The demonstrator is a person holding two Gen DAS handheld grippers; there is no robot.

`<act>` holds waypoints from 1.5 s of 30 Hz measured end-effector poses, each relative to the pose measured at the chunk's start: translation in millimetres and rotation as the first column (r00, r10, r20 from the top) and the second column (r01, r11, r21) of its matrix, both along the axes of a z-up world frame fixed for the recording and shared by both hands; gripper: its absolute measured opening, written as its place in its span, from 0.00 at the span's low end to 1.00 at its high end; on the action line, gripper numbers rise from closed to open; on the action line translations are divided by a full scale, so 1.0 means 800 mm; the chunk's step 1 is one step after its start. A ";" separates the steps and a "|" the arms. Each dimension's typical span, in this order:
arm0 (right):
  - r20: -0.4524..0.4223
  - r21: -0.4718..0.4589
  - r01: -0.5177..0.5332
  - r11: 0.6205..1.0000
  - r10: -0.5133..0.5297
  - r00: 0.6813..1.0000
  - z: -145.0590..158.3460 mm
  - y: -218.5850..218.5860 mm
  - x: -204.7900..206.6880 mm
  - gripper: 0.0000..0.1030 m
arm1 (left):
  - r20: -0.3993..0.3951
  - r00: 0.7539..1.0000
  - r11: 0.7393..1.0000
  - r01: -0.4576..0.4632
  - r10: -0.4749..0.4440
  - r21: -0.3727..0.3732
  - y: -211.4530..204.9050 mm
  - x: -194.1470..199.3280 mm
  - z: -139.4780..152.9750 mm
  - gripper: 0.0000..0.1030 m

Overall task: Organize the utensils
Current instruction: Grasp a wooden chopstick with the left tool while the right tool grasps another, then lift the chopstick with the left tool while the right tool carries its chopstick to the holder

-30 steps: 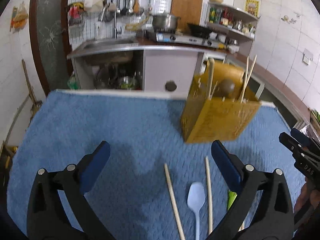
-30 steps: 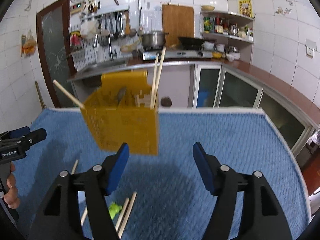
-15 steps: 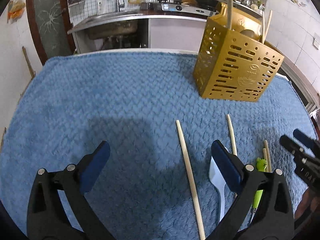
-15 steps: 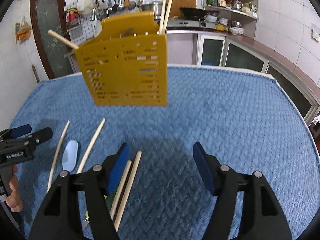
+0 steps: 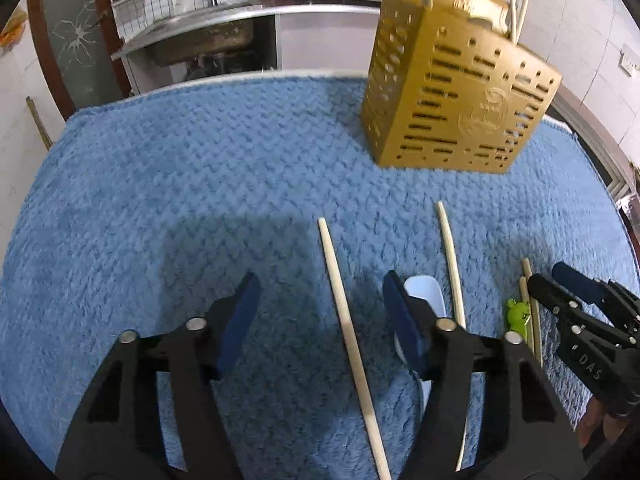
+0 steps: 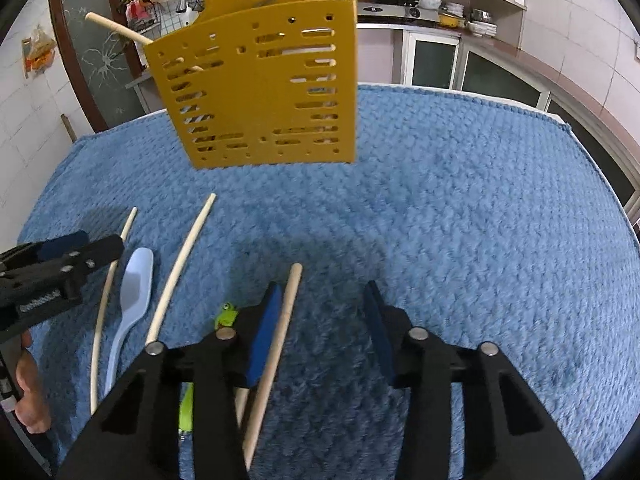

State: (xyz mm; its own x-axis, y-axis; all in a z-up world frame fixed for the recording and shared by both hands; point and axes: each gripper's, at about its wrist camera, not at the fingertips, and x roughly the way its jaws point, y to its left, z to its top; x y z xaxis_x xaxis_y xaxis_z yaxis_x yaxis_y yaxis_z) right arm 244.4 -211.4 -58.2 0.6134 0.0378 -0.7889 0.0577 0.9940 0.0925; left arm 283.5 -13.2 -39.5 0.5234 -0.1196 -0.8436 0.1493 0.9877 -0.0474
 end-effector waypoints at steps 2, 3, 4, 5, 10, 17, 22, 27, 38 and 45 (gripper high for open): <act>-0.014 0.000 -0.009 1.000 0.009 1.000 0.000 0.004 0.002 0.31 | -0.022 1.000 1.000 0.001 -0.001 -0.009 0.000 0.003 -0.005 0.47; -0.035 -0.008 -0.010 1.000 0.010 0.999 -0.002 0.006 0.004 0.28 | -0.035 0.999 1.000 -0.001 0.001 -0.012 0.000 0.005 -0.008 0.46; -0.040 -0.003 -0.009 1.000 0.009 0.999 -0.002 0.006 0.006 0.27 | -0.039 0.999 1.000 -0.005 0.004 -0.009 0.000 0.005 -0.010 0.43; -0.046 0.001 -0.008 1.000 0.008 0.999 -0.002 0.008 0.006 0.21 | -0.035 0.999 1.000 -0.007 0.006 -0.004 0.000 0.005 -0.011 0.41; -0.082 -0.006 -0.028 1.000 0.027 0.996 0.000 0.019 0.011 0.11 | -0.041 0.999 1.000 0.005 -0.004 0.013 -0.005 0.012 -0.011 0.30; -0.113 0.045 -0.005 0.999 0.010 0.994 -0.004 0.013 0.025 0.09 | -0.053 0.998 0.999 0.024 -0.021 0.049 -0.014 0.028 -0.010 0.23; -0.111 0.056 -0.004 0.998 0.011 0.994 -0.003 0.012 0.027 0.08 | -0.056 0.998 0.999 0.025 -0.023 0.035 -0.016 0.025 -0.007 0.10; -0.083 0.098 -0.005 0.995 0.013 0.996 0.004 0.002 0.020 0.06 | -0.065 0.998 0.999 0.011 -0.013 -0.031 0.000 0.026 -0.004 0.07; 0.003 0.128 -0.005 0.992 0.005 1.000 0.035 -0.022 0.005 0.06 | -0.033 0.999 0.997 -0.003 0.000 -0.082 0.010 0.012 0.022 0.06; 0.036 0.134 -0.016 0.991 0.011 0.999 0.048 -0.029 -0.003 0.06 | -0.023 1.000 0.995 -0.003 0.000 -0.103 0.015 0.004 0.033 0.06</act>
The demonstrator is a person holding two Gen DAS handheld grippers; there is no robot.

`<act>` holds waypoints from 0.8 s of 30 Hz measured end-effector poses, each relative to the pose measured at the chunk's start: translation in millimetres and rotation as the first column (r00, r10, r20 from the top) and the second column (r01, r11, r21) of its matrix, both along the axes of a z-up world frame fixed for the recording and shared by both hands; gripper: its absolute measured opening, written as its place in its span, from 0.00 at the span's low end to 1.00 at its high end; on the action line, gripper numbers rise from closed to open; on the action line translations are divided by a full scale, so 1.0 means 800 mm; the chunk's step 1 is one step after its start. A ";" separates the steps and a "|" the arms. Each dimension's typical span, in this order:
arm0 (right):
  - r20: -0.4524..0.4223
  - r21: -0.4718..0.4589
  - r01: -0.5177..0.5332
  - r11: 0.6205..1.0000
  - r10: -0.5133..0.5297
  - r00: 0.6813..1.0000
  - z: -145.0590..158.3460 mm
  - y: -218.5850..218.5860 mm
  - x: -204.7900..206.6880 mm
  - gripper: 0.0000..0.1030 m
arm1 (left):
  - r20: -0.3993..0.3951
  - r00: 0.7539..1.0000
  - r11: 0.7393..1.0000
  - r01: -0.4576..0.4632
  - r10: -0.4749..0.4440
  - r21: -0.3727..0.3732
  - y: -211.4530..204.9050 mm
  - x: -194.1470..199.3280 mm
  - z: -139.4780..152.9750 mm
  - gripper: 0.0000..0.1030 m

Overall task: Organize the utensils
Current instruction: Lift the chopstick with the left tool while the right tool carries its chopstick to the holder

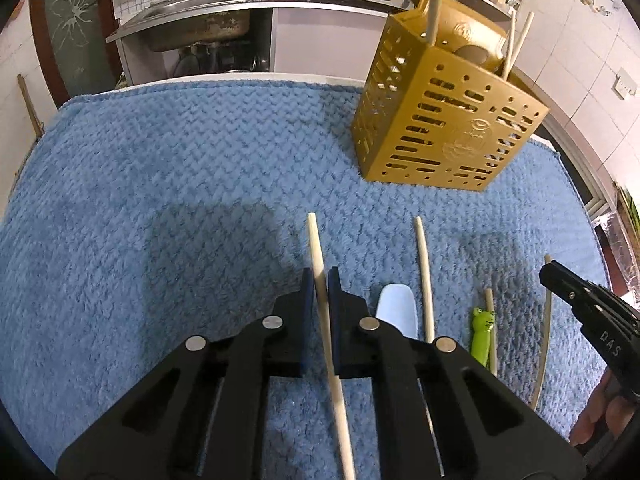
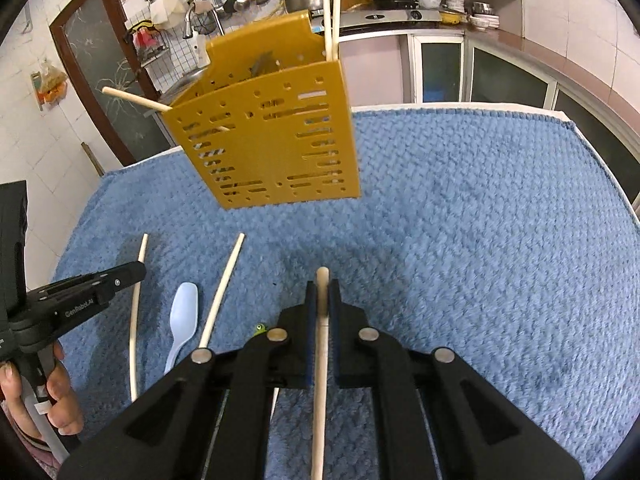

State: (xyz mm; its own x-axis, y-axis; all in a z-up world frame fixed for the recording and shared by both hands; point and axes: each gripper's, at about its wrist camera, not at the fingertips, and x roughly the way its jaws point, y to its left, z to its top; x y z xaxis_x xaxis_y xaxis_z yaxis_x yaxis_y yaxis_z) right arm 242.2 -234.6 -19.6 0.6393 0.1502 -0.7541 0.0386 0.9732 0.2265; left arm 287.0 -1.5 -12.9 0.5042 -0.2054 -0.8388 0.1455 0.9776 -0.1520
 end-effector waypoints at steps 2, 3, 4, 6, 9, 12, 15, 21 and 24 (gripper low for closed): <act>0.009 0.002 -0.002 1.000 0.002 1.000 0.003 0.000 -0.003 0.06 | 0.011 1.000 1.000 0.007 -0.007 0.003 -0.002 -0.004 0.005 0.05; 0.013 0.004 -0.002 1.000 0.002 1.000 0.005 -0.001 -0.004 0.06 | 0.017 1.000 1.000 0.009 -0.009 0.002 -0.003 -0.006 0.008 0.05; 0.018 0.004 -0.003 1.000 0.003 1.000 0.006 -0.002 -0.005 0.06 | 0.022 1.000 1.000 0.012 -0.012 -0.003 -0.004 -0.008 0.013 0.05; 0.034 0.003 -0.003 1.000 0.003 0.999 0.014 -0.003 -0.009 0.06 | 0.037 0.999 1.000 0.015 -0.015 -0.012 -0.005 -0.012 0.021 0.05; 0.062 0.002 -0.002 1.000 0.002 0.998 0.026 -0.007 -0.013 0.06 | 0.081 0.997 1.000 0.019 -0.018 -0.015 -0.008 -0.021 0.041 0.05; 0.093 -0.007 -0.003 1.000 0.004 0.996 0.041 -0.010 -0.018 0.06 | 0.124 0.992 0.999 0.028 -0.025 -0.023 -0.011 -0.027 0.059 0.04; 0.134 -0.015 -0.002 1.000 0.004 0.991 0.056 -0.012 -0.024 0.06 | 0.163 0.986 0.999 0.036 -0.030 -0.036 -0.012 -0.034 0.077 0.04; 0.213 -0.060 0.006 0.998 0.007 0.977 0.084 -0.009 -0.038 0.06 | 0.242 0.969 0.998 0.052 -0.041 -0.039 -0.017 -0.052 0.105 0.04; 0.245 -0.075 0.011 0.997 0.008 0.969 0.096 -0.008 -0.045 0.06 | 0.256 0.966 0.997 0.061 -0.046 -0.051 -0.018 -0.056 0.114 0.04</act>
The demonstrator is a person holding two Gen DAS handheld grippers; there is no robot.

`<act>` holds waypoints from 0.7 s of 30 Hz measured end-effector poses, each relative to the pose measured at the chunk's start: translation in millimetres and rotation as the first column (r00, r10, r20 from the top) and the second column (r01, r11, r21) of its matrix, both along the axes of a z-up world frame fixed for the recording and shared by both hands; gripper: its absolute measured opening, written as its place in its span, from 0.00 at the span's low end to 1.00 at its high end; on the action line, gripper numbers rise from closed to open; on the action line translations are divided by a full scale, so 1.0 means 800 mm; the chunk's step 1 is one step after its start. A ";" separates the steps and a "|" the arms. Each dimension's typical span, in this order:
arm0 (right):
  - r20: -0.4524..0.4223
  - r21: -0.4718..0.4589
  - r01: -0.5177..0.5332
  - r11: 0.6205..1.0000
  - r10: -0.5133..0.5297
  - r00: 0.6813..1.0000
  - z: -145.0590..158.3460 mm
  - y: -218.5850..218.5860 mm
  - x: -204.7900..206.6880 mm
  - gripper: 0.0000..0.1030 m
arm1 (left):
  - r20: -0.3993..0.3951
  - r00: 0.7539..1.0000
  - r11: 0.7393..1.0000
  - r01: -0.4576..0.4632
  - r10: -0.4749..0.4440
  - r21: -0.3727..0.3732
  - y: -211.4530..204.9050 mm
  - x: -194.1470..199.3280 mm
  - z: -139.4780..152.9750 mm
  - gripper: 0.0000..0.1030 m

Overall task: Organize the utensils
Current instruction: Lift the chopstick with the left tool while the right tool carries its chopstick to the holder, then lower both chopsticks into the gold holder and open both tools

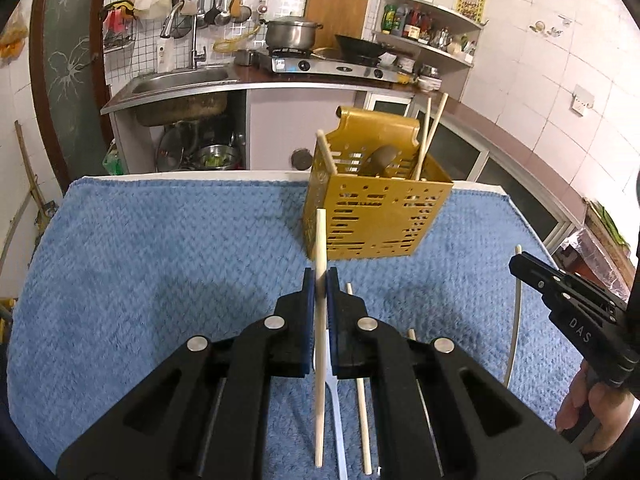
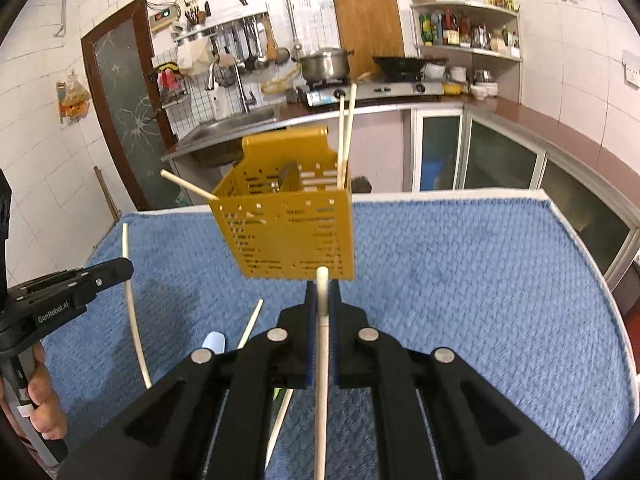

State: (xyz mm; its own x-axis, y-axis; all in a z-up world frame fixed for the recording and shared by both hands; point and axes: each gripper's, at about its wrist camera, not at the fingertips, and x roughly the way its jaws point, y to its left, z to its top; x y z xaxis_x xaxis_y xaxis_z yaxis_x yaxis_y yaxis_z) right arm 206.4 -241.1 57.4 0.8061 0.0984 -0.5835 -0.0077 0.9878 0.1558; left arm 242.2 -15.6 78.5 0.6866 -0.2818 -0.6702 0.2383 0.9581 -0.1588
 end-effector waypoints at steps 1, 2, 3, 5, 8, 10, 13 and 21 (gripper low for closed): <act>0.006 -0.005 0.000 1.000 0.000 1.000 0.002 0.001 0.000 0.06 | 0.005 1.000 1.000 0.002 -0.002 -0.004 0.001 -0.002 0.002 0.04; 0.018 -0.009 0.001 1.000 -0.001 1.000 0.006 0.001 -0.002 0.06 | 0.008 1.000 1.000 0.003 -0.003 -0.006 0.001 -0.003 0.004 0.04; 0.025 -0.009 0.002 1.000 -0.002 1.000 0.007 0.000 -0.003 0.06 | 0.013 1.000 1.000 0.003 -0.003 -0.007 0.001 -0.004 0.006 0.04; 0.039 -0.007 0.004 1.000 -0.004 0.999 0.011 -0.002 -0.005 0.06 | 0.020 1.000 1.000 0.004 -0.004 -0.012 0.002 -0.006 0.010 0.04; 0.063 0.000 0.010 1.000 -0.010 0.998 0.015 -0.005 -0.006 0.06 | 0.029 1.000 1.000 0.005 -0.004 -0.019 0.003 -0.006 0.015 0.04; 0.083 0.012 0.009 1.000 -0.010 0.996 0.016 -0.008 -0.006 0.06 | 0.034 0.999 1.000 0.004 -0.003 -0.026 0.004 -0.006 0.018 0.04; 0.138 0.035 0.008 0.999 -0.012 0.990 0.019 -0.014 -0.009 0.06 | 0.047 0.999 0.999 0.008 -0.006 -0.031 0.004 -0.007 0.026 0.04; 0.240 0.055 0.035 0.998 -0.047 0.970 0.030 -0.031 0.001 0.06 | 0.090 0.996 0.999 0.016 -0.013 -0.040 -0.002 0.000 0.052 0.04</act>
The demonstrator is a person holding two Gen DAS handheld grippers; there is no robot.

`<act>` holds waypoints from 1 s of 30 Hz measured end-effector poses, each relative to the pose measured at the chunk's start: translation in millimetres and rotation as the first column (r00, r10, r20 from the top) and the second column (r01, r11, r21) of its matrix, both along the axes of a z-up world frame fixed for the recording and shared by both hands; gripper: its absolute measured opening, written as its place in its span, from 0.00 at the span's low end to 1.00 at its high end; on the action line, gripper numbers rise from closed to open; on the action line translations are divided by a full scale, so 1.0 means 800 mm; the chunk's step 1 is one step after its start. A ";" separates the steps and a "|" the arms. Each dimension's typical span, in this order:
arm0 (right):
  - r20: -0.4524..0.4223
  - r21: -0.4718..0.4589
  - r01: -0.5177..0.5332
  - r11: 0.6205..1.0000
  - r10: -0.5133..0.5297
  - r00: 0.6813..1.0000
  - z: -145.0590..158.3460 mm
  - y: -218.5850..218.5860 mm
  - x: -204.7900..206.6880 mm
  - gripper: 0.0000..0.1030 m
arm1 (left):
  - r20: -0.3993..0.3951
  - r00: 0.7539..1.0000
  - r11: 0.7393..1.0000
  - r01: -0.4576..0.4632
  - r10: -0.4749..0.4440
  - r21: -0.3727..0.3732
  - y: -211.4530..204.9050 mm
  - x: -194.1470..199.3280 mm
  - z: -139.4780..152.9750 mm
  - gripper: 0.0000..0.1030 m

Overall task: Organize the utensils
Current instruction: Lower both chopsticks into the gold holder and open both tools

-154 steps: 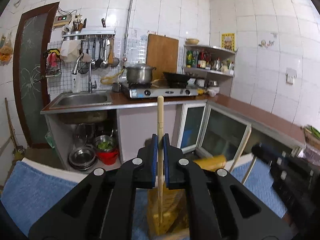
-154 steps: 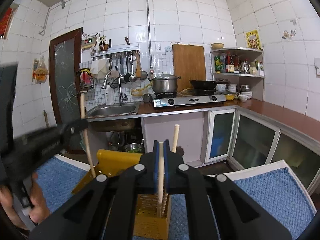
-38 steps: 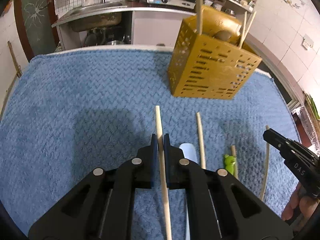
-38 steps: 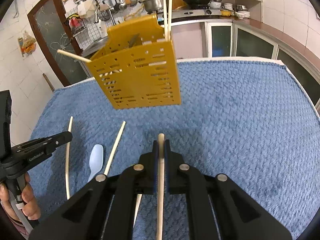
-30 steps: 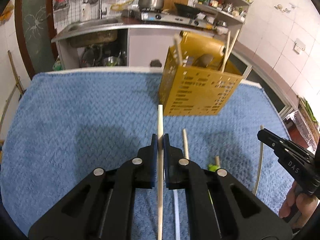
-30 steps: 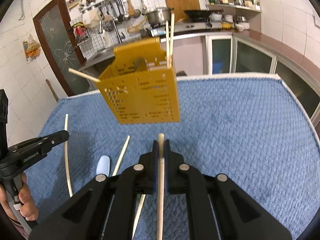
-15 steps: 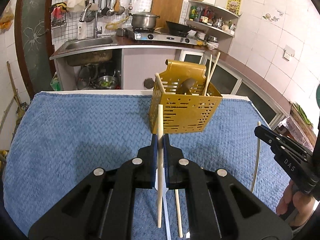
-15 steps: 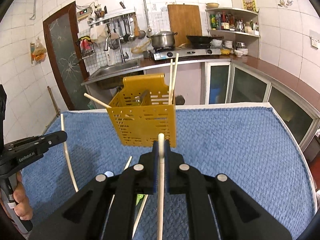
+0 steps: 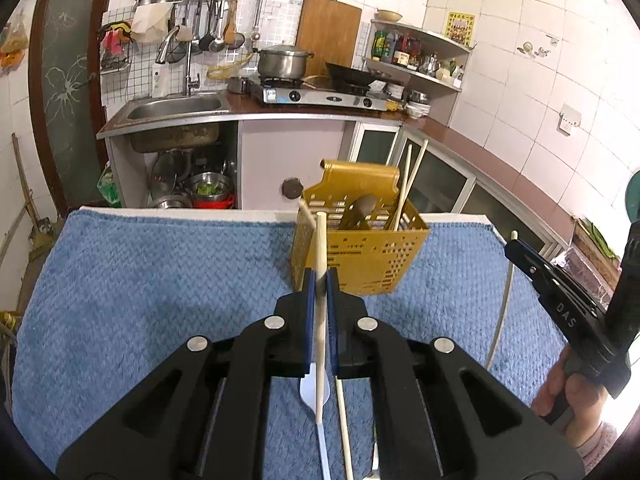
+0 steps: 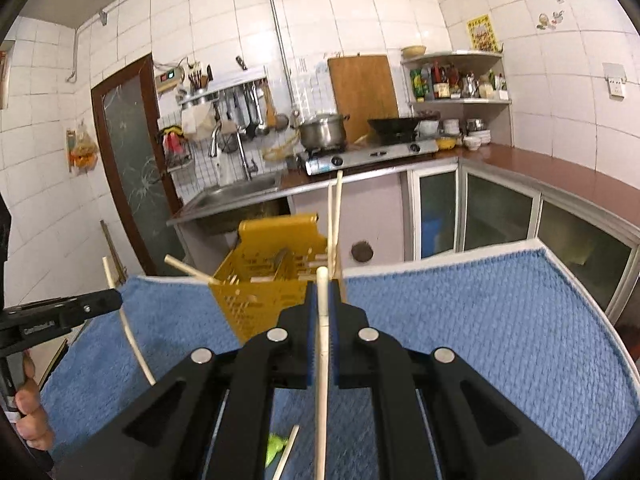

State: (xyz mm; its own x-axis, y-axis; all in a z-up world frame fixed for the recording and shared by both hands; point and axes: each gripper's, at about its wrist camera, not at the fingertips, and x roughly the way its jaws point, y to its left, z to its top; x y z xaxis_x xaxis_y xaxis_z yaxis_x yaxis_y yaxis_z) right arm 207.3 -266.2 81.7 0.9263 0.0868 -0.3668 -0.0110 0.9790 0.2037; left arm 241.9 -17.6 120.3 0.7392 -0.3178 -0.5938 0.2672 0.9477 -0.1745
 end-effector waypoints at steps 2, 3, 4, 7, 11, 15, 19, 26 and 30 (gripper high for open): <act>0.023 -0.010 0.004 1.000 -0.004 1.000 0.006 -0.002 0.008 0.06 | 0.010 1.000 1.000 0.002 -0.002 0.003 -0.004 0.002 0.006 0.04; 0.033 -0.013 0.004 1.000 -0.003 0.999 0.009 0.000 0.010 0.06 | 0.019 1.000 1.000 0.006 -0.006 0.006 -0.007 0.004 0.011 0.04; 0.050 -0.021 0.006 1.000 -0.005 0.999 0.013 0.000 0.015 0.06 | 0.025 1.000 1.000 0.007 -0.007 0.009 -0.009 0.005 0.015 0.04; 0.091 -0.030 0.005 1.000 -0.002 0.996 0.028 -0.003 0.029 0.06 | 0.039 0.999 1.000 0.011 -0.011 0.012 -0.013 0.011 0.032 0.04; 0.162 -0.023 0.015 1.000 -0.011 0.987 0.052 -0.011 0.044 0.06 | 0.078 0.997 1.000 0.017 -0.017 0.004 -0.015 0.016 0.064 0.04; 0.219 -0.021 0.028 0.999 -0.023 0.976 0.078 -0.014 0.060 0.06 | 0.123 0.992 1.000 0.021 -0.023 0.016 -0.027 0.028 0.100 0.04; 0.287 -0.016 0.045 0.999 -0.039 0.957 0.106 -0.013 0.085 0.06 | 0.179 0.984 1.000 0.013 -0.015 0.014 -0.041 0.051 0.139 0.04; 0.371 -0.033 0.066 0.997 -0.049 0.927 0.127 -0.005 0.133 0.06 | 0.248 0.969 0.998 -0.021 0.007 0.053 -0.070 0.104 0.154 0.04; 0.395 -0.006 0.066 0.998 -0.058 0.917 0.124 -0.005 0.161 0.06 | 0.240 0.971 0.998 -0.024 0.008 0.061 -0.080 0.135 0.130 0.04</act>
